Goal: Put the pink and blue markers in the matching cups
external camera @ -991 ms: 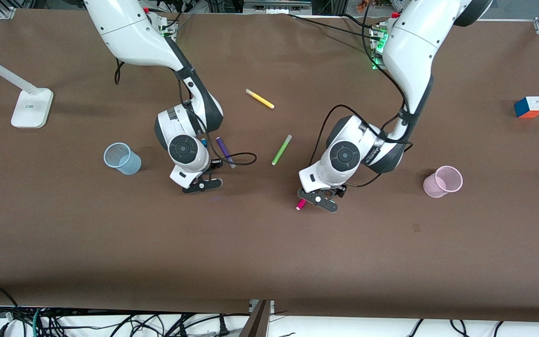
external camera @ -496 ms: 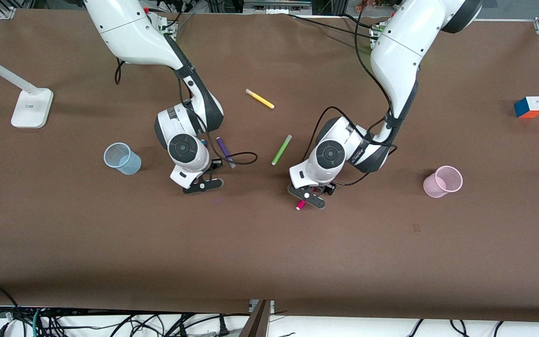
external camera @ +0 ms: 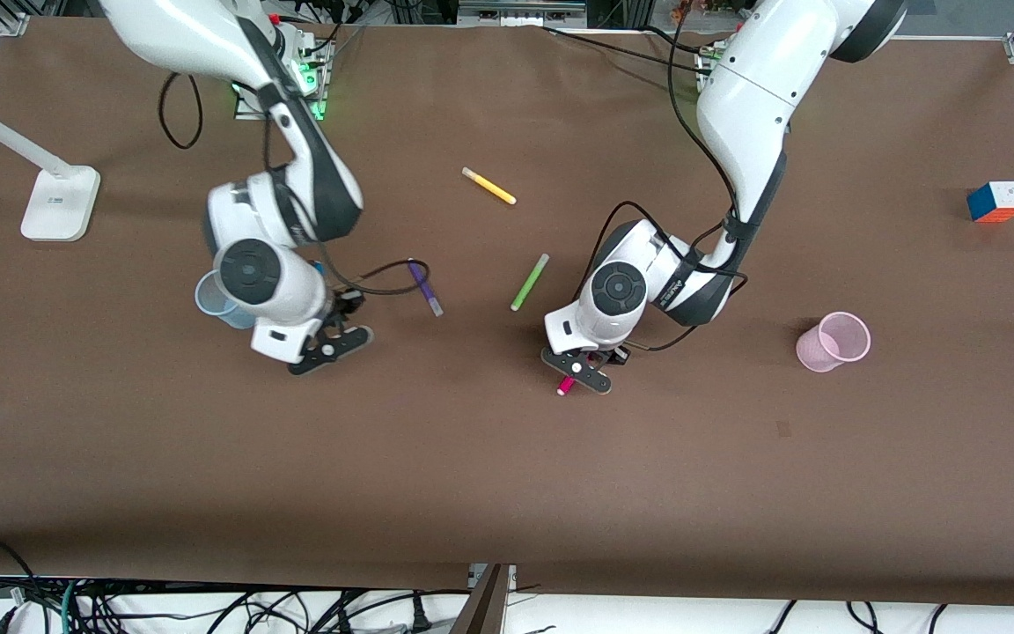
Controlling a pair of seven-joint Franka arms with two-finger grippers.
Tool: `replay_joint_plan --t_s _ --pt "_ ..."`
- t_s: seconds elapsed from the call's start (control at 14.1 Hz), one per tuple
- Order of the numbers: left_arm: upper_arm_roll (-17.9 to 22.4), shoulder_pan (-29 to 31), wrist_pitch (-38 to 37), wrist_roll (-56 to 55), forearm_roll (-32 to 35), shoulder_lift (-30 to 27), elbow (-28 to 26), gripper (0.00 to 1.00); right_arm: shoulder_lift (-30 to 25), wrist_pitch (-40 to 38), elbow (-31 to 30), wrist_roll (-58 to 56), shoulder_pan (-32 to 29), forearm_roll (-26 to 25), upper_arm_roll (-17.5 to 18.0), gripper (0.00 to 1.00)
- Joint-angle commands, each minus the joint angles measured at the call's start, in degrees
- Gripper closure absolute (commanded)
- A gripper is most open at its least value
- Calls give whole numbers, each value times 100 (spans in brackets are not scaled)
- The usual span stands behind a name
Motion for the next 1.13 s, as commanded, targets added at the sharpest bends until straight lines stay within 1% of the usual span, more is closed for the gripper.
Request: replay_joint_plan --t_s 0.0,0.14,0.28,0.42,0.5,0.64,0.78,0.92,1.06 --pt "72 -35 -249 59 87 -154 48 100 -349 -492 -96 -1638 -422 79 56 100" --pt "98 26 -810 50 87 -444 92 100 -464 -659 -113 -2948 -607 437 -40 100" --pt "107 192 -1626 59 87 -830 127 100 -508 -800 -131 -4267 -669 912 -347 100" --pt "107 447 -2505 59 87 -1112 136 100 -490 -1037 -157 -5366 -678 1518 -672 100" --pt "124 579 -2918 68 104 -1192 136 96 -482 -1142 -175 -5824 -722 1808 -839 100" --pt "142 895 -3727 399 602 -1271 162 100 -385 -1362 -210 -6965 -1071 2362 -911 100" --pt "168 1132 -4238 1040 1061 -1280 232 99 -236 -1564 -228 -8064 -1406 2872 -911 100" --pt "221 1309 -4914 1289 1517 -1254 425 100 -104 -1801 -236 -8787 -1696 3189 -911 100" --pt "221 1388 -5574 1324 1966 -1271 453 100 -51 -1873 -271 -9263 -1802 3313 -911 100"
